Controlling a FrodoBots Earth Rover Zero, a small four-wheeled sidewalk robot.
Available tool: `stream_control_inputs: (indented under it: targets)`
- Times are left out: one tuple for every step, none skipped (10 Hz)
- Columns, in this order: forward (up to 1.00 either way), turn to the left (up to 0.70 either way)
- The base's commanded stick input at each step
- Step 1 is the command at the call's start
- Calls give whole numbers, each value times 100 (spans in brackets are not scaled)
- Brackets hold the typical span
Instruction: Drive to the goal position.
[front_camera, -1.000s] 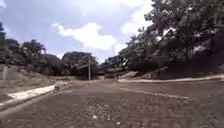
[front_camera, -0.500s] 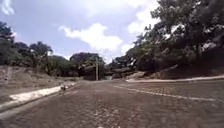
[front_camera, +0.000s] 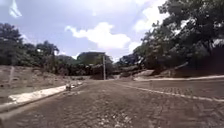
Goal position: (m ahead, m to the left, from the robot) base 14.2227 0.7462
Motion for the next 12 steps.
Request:
stream_control_inputs:
  targets:
    - [70,0]
    - [70,0]
    - [70,0]
    - [70,0]
    - [70,0]
    - [70,0]
    - [70,0]
    - [70,0]
    - [70,0]
    - [70,0]
    - [70,0]
    - [70,0]
